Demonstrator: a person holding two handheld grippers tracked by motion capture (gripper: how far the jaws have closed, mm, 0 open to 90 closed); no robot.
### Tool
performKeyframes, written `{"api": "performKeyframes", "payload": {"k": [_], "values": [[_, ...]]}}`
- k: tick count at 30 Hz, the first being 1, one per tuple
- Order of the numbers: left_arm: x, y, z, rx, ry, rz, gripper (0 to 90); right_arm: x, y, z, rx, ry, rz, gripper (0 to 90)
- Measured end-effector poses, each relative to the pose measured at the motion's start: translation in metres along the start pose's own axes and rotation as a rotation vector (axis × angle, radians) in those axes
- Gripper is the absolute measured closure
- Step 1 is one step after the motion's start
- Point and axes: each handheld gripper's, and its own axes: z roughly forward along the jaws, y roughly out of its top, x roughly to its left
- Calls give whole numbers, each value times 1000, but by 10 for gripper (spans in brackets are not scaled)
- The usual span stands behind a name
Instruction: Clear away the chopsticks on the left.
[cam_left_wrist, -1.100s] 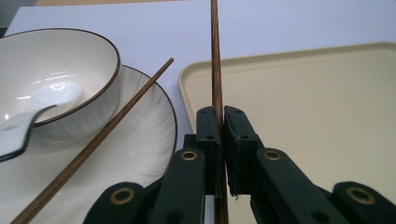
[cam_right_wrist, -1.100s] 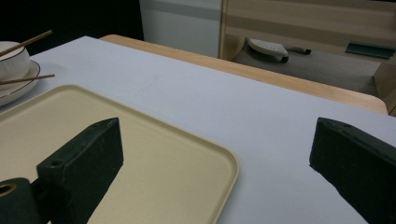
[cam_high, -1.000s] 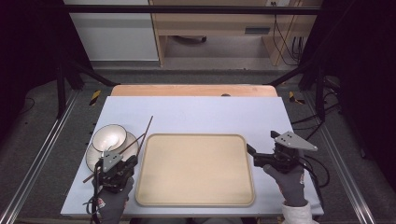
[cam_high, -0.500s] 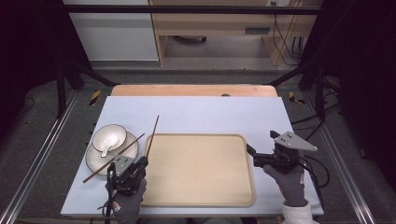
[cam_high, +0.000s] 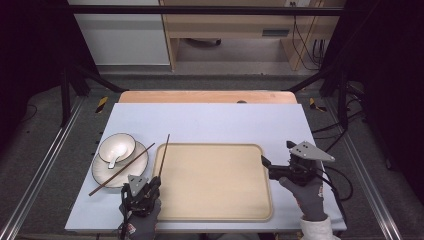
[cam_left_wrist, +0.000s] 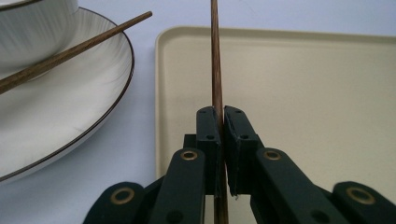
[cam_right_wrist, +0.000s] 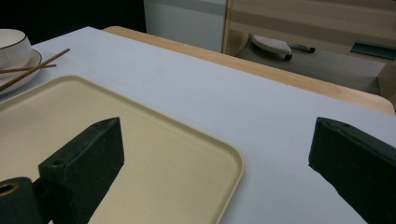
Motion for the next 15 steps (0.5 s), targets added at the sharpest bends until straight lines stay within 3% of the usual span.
{"api": "performKeyframes", "payload": {"k": [15], "values": [[1,-11,12,78,15,3,851,2,-1,3,15,-2,-16,32]]}}
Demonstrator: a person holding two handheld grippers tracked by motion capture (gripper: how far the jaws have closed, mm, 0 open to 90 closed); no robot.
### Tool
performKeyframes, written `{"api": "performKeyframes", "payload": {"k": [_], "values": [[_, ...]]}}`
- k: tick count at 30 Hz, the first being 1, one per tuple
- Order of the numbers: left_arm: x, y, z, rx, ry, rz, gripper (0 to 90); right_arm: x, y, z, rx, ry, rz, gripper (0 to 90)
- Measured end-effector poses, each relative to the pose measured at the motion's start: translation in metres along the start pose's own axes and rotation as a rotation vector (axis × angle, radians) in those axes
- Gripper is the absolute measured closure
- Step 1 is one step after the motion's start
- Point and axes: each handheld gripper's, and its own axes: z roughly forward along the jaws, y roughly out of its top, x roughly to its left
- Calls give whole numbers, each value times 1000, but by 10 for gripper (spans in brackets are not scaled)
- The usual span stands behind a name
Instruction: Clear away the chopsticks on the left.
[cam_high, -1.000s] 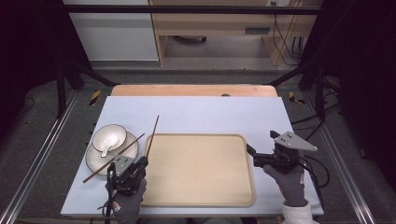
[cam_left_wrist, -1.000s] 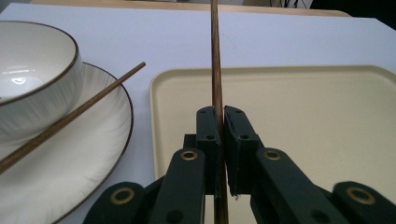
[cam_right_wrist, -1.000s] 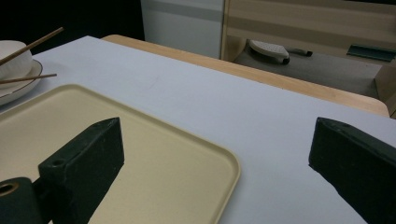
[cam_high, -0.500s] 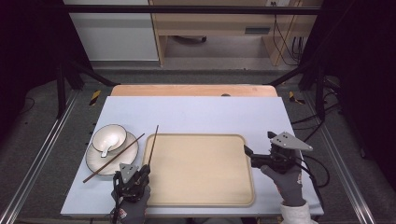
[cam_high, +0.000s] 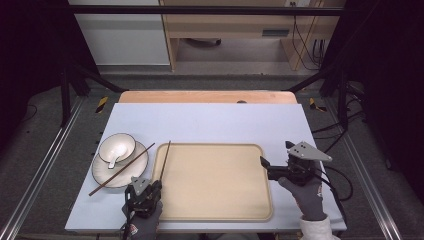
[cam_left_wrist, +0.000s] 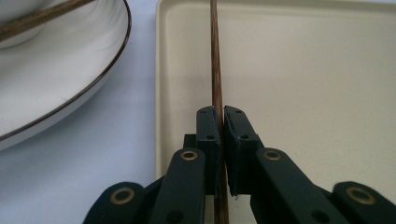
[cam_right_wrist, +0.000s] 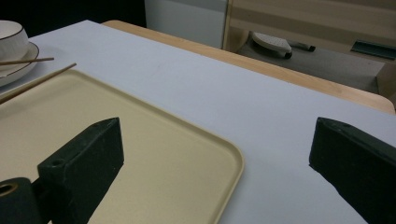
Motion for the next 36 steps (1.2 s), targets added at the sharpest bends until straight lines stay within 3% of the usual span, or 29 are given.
{"api": "performKeyframes", "payload": {"k": [19,23,32,36], "values": [[-4,-1,2,24,19,17,844,1,0,1,4,-3,-8,31],[-4,0,2,28,7,22,831,1,0,1,4,-4,-12,31],[-1,12,-7,-26,-26,34,722,-1,1,-2,-8,-5,-7,30],[3,25,-14,-63,-67,69,653,-2,1,-4,-11,-5,-2,29]]}}
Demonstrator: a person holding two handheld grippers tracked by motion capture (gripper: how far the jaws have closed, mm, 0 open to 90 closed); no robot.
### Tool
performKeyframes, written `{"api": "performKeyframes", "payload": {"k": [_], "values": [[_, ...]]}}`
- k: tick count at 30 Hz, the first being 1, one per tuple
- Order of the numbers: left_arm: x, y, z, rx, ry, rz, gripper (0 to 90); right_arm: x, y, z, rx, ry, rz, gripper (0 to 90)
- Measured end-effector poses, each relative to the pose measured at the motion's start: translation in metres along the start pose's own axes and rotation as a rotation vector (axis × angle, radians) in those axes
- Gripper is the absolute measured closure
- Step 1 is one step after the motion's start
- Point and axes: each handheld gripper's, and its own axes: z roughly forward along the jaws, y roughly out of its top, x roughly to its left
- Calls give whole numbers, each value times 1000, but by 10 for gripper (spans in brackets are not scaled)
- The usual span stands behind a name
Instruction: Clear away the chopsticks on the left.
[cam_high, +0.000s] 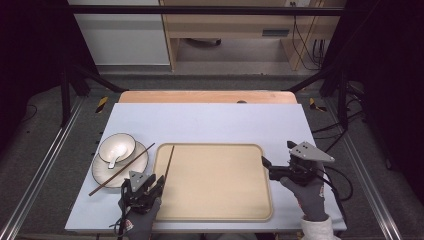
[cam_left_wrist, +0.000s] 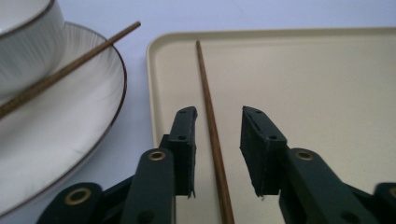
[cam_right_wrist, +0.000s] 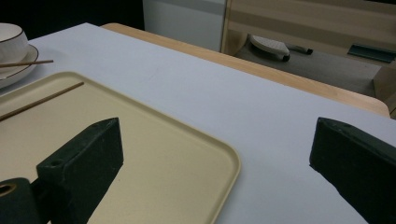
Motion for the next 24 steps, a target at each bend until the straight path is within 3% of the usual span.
{"api": "performKeyframes", "payload": {"k": [5,6,7,10,12,15,22,24], "values": [[7,14,-8,-32,-72,86,534,-1,0,-2,-5,2,1,28],[7,14,-8,-32,-72,86,513,-1,0,-2,-5,2,1,28],[12,19,-12,-28,-125,102,481,-1,1,-3,-10,1,7,28],[17,21,-14,-29,-161,114,419,-2,1,-4,-15,3,4,27],[26,22,-20,-28,-204,173,379,-2,1,-5,-17,3,5,27],[36,21,-25,-31,-236,181,343,-2,1,-4,-14,2,2,27],[66,16,-36,-12,-238,208,276,-3,-1,-2,2,-7,2,27],[69,15,-37,-11,-237,210,260,-3,-1,-2,3,-8,2,26]]}}
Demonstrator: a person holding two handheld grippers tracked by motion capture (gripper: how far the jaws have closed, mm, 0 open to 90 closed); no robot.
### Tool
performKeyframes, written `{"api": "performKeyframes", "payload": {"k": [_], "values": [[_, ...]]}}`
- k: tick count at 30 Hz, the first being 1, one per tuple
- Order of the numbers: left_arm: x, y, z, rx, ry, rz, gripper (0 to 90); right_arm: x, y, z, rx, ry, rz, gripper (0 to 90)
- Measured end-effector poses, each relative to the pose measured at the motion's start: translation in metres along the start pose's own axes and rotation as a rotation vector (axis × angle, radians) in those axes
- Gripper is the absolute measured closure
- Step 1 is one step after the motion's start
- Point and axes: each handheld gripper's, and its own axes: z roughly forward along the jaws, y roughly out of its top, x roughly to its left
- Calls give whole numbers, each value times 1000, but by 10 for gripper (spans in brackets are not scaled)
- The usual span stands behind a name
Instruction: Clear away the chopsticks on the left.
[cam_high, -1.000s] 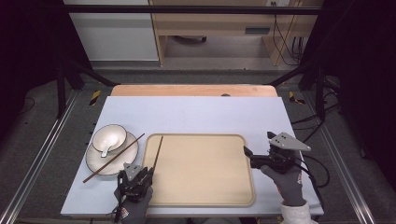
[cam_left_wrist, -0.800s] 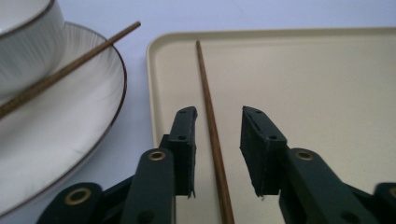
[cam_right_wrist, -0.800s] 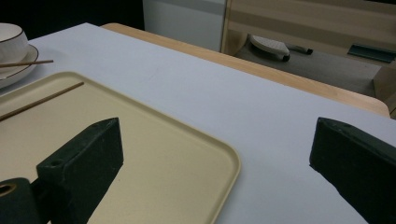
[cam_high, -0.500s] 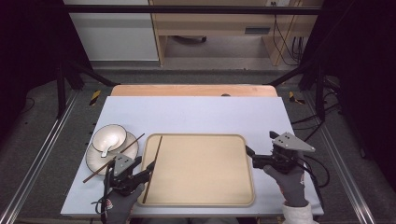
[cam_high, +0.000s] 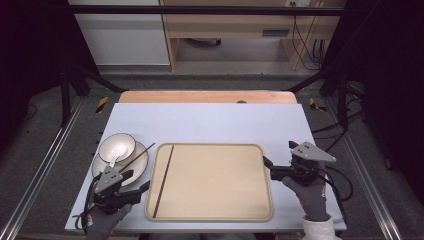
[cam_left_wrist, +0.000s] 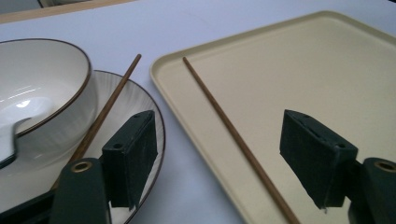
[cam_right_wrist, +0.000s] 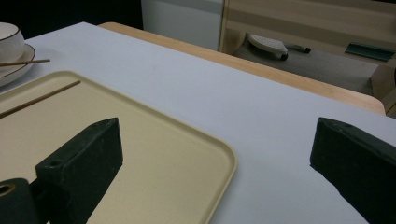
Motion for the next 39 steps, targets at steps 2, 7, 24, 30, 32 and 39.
{"api": "performKeyframes", "payload": {"k": [2,7,24,30,32,39], "values": [[5,-3,-4,8,11,14,247,0,0,0,4,-2,-5,26],[15,-9,-12,29,22,18,232,1,-1,1,10,-5,-10,26],[52,-22,-23,119,136,20,265,3,-2,4,23,-3,-14,28],[71,-21,-11,149,150,25,387,4,-2,5,30,-4,-17,28],[72,-21,-8,151,152,26,429,4,-2,6,32,-4,-19,28],[77,-22,4,203,155,60,554,4,-3,6,32,-3,-20,28]]}}
